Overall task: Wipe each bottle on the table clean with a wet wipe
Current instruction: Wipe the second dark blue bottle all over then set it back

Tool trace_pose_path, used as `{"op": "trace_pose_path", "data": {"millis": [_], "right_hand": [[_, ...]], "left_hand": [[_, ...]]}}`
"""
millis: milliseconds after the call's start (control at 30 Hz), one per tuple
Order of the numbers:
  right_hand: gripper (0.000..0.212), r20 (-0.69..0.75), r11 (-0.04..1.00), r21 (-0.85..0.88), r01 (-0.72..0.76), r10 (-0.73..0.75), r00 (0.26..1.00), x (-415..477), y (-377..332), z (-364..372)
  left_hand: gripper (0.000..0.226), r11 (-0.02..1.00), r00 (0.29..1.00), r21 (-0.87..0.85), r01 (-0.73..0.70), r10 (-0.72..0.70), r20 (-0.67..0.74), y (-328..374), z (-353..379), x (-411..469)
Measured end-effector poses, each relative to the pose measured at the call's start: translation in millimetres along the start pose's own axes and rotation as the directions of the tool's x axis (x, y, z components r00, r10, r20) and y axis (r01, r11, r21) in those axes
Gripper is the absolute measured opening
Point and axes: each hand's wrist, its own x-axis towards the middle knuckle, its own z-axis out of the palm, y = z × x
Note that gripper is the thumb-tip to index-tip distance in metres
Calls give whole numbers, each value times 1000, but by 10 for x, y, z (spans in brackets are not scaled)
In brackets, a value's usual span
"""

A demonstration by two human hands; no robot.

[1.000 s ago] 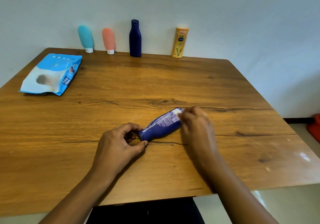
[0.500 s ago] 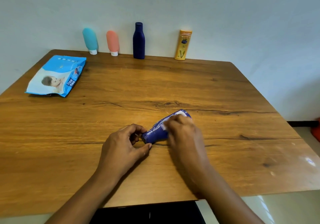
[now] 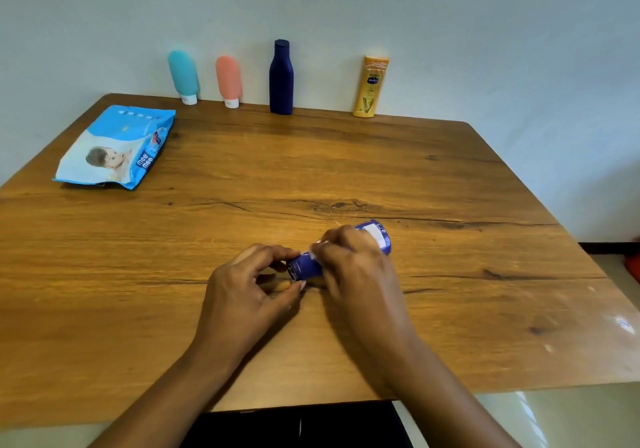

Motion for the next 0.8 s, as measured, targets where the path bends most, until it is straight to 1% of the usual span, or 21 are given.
{"op": "trace_pose_path", "data": {"millis": [33,100,200,233,333,367,400,500,533,567,700,733,800], "right_hand": [[22,-34,999,-8,-41,41,999,34,64,-15],[22,-39,997,-13,-77,76,996,37,42,-36],[25,54,1000,-10,-18,19,998,-91,-186,-27],[24,56,1000,3,-2,2,998,-97,-168,-34],[19,-57,998,3,-60,60,997,24,63,-41],[19,-71,996,-11,-85,84,994,48,88,-50],[20,-61,996,-20,-89,88,994,51,50,-52],[26,49,999,-7,-36,37,998,-48,-199,-55],[26,52,1000,11,-20,20,998,-64,-199,-66],[25,27,999,24,-22,21,999,-46,-142,-78],[22,-68,992,-3,-124,123,990,32,74,-107],[22,-74,994,-4,-109,109,991,17,20,-97],[24,-40,999,13,-33,34,999,-65,-133,-33]], "left_hand": [[44,1000,1000,11,-12,12,-2,2,2,-3],[44,999,999,19,-34,35,-8,8,3,-10],[41,998,998,1,-67,67,-14,13,-5,-20],[40,997,997,-1,-78,78,-13,16,-6,-22],[42,996,996,7,-89,89,-9,33,-8,-18],[43,996,996,8,-87,87,-13,41,-12,-15],[44,996,996,0,-85,85,-19,52,-18,-14],[43,995,995,-35,-97,96,-40,64,-36,-16],[43,994,994,-36,-104,102,-41,63,-41,-19],[44,994,993,-31,-109,108,-39,60,-42,-19],[46,993,992,14,-120,121,-30,61,-45,-25],[46,993,992,5,-120,120,-32,66,-47,-26],[42,992,991,-17,-126,125,-42,69,-45,-23]]}}
